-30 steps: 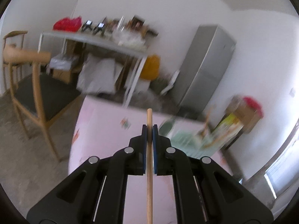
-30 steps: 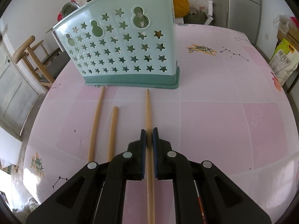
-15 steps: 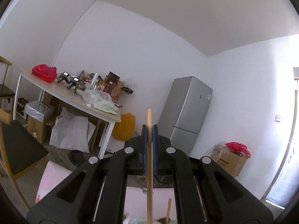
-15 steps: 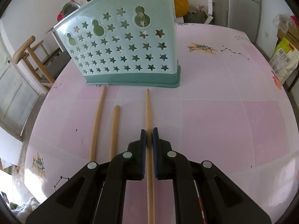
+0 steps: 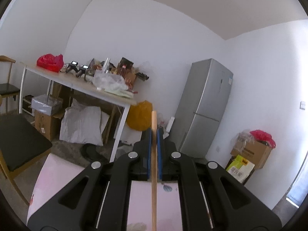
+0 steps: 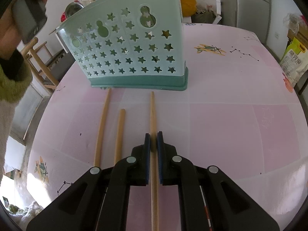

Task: Organize utensils
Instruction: 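Lift the left tool's chopstick into the mint holder and open the left tool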

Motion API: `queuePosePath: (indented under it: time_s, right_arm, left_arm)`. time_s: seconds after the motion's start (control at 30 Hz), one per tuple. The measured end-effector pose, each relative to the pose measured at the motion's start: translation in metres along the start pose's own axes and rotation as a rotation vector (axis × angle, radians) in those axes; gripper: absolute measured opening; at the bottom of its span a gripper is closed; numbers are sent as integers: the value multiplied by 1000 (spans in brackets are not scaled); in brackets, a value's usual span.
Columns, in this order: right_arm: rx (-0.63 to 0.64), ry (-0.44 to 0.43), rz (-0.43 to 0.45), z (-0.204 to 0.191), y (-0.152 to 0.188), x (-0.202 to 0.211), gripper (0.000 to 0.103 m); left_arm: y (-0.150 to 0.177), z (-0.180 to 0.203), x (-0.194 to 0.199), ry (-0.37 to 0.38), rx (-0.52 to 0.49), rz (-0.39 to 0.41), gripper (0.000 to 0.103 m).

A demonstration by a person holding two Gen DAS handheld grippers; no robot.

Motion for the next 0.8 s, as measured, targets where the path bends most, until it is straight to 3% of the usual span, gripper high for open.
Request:
queuePosePath:
  time_s: [0.37, 0.4, 0.43, 0.47, 0.67, 0.8]
  right_arm:
    - [-22, -13, -6, 2, 0, 1, 7]
    - [-24, -13, -7, 2, 0, 1, 7]
    - [-27, -14, -9, 2, 0, 1, 7]
    - [-27, -13, -11, 2, 0, 1, 7]
    - [-14, -1, -40, -2, -4, -2, 8]
    - [37, 24, -47, -10, -5, -6, 8]
  left_arm:
    - [38, -18, 54, 26, -15, -136, 6]
    - [43, -19, 61, 35, -16, -160, 17]
    - [49, -21, 70, 33, -14, -185, 36]
    - [52, -25, 78, 24, -9, -197, 43]
    - [74, -37, 129, 9, -40, -230, 56]
    - [105, -50, 159, -32, -59, -324, 61]
Point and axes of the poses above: each gripper's, at about its wrist camera, not at the fingertips, and x roughly against the way its jaws point, z to its right, y to its underside, the point moved 6 cm from there along -x, roughly the way its jaws point, and after that the axes turned 9 degrees about -x, right-handed, at the moved point
